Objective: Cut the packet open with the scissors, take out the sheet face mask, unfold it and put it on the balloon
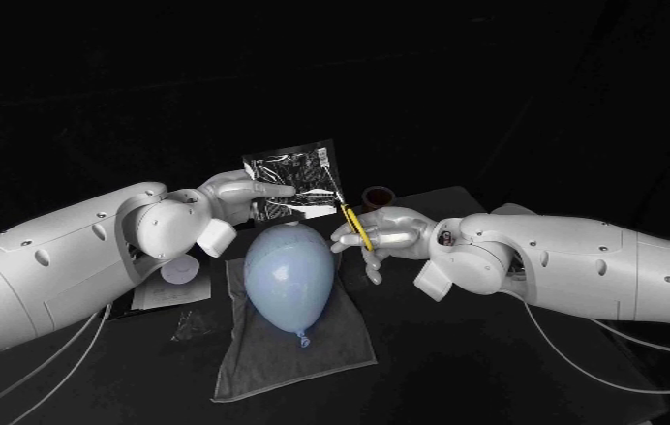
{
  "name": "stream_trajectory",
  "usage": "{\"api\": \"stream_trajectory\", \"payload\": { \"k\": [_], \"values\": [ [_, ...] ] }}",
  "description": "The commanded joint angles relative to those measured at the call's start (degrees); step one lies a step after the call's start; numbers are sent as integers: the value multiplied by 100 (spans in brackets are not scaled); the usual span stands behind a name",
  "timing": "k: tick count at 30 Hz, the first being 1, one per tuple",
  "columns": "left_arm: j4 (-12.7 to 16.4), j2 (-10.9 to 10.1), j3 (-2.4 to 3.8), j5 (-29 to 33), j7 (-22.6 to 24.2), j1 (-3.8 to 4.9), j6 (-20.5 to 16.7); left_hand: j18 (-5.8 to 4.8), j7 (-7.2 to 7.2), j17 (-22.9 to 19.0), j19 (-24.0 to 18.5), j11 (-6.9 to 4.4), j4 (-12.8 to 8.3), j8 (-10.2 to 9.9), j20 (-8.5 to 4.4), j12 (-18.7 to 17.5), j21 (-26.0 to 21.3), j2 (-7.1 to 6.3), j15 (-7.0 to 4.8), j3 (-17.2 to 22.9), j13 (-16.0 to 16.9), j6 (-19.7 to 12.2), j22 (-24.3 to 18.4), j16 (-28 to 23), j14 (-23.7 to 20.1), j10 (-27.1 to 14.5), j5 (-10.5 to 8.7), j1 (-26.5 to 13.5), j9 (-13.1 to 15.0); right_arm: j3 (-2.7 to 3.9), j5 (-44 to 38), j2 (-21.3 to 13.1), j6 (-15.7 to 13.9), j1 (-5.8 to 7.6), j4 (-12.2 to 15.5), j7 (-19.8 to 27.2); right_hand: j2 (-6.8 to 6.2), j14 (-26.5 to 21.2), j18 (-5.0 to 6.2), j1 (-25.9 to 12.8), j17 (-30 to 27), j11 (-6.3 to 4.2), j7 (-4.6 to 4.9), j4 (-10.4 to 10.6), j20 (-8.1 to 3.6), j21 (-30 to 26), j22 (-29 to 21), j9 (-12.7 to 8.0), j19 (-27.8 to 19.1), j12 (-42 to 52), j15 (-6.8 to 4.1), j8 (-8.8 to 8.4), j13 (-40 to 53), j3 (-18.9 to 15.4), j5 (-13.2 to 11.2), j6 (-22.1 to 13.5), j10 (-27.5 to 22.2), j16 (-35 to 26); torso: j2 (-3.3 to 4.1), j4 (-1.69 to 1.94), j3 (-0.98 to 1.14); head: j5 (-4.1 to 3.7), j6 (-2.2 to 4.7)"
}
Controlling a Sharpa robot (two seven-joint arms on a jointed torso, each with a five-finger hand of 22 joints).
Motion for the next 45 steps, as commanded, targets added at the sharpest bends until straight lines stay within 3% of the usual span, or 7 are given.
{"api": "stream_trajectory", "payload": {
  "k": [1, 10, 13, 16, 22, 41, 45],
  "values": [
    [24, 8, 4, -36, -86, 4, -3, 85, -15, 7, 4, -16, 32, 34, 27, 7, -6, 0, 5, -8, 0, -26, -10, -24, 34, 40, 18, -72, 750, 13, -59, 15, 26, 7, 11, 151, 50, -425, 338, -28, -9, 1, 66, -40, -17, -23, -7, 6, -28, 32, -397, 21, 8, -150, -10, -26, 32, 19, 5, -5, 1, 0, 9],
    [40, 7, 3, -126, -119, 4, 108, 90, -31, 13, 10, -30, 33, 48, 23, 10, -10, 4, -5, -15, 1, -18, -10, -21, 48, 56, 19, -76, 769, 31, -57, 46, -59, 51, -33, 212, 54, -435, 336, -27, -11, 6, 72, -43, -18, -27, -10, 7, -32, 37, -396, 29, 8, -150, -11, -28, 30, 22, 4, -8, 2, -16, 25],
    [40, 11, 3, -146, -121, 4, 142, 91, -35, 15, 14, -35, 29, 53, 20, 11, -11, 6, -10, -13, 1, -15, -9, -20, 54, 62, 19, -73, 775, 36, -53, 64, -79, 64, -54, 224, 55, -439, 335, -28, -12, 8, 74, -44, -18, -29, -11, 8, -33, 38, -395, 31, 8, -151, -11, -30, 28, 23, 3, -6, 3, 35, 37],
    [39, 14, 3, -163, -123, 4, 173, 91, -38, 17, 17, -38, 26, 56, 18, 12, -11, 8, -12, -11, 2, -14, -9, -19, 57, 66, 20, -70, 779, 41, -50, 82, -95, 75, -73, 234, 56, -444, 334, -29, -13, 12, 77, -45, -19, -31, -13, 8, -35, 39, -393, 34, 7, -152, -11, -34, 25, 25, 2, -4, 3, -5, 36],
    [27, 22, 2, -176, -94, 3, 173, 92, -42, 21, 25, -43, 19, 63, 13, 14, -10, 12, -18, -6, 2, -10, -8, -17, 67, 77, 20, -63, 788, 53, -47, 93, -119, 91, -90, 260, 57, -450, 333, -31, -14, 14, 80, -45, -19, -33, -15, 7, -38, 40, -392, 36, 6, -153, -11, -38, 20, 27, 6, -7, -1, -8, 63],
    [-2, 31, 0, -152, -48, -1, 146, 92, -47, 27, 39, -49, 15, 73, 6, 16, -9, 18, -25, 1, 3, -4, -6, -13, 82, 93, 20, -63, 802, 59, -83, 93, -82, 113, -213, 241, 65, -508, 329, -28, -24, 6, 73, -64, -16, -55, -31, 8, -63, 44, -387, 64, 1, -155, -10, -69, -28, 45, 1, -7, 2, -3, 36],
    [2, 30, -1, -155, -61, -1, 166, 92, -47, 27, 39, -49, 15, 73, 6, 16, -9, 18, -25, 1, 3, -4, -6, -13, 82, 93, 20, -63, 802, 59, -97, 106, -95, 115, -208, 259, 99, -539, 329, -21, -33, 14, 80, -92, -15, -52, -39, 21, -56, 132, -384, 157, 18, -157, -11, -3, 57, 106, 4, -8, 2, -13, 35]
  ]
}}
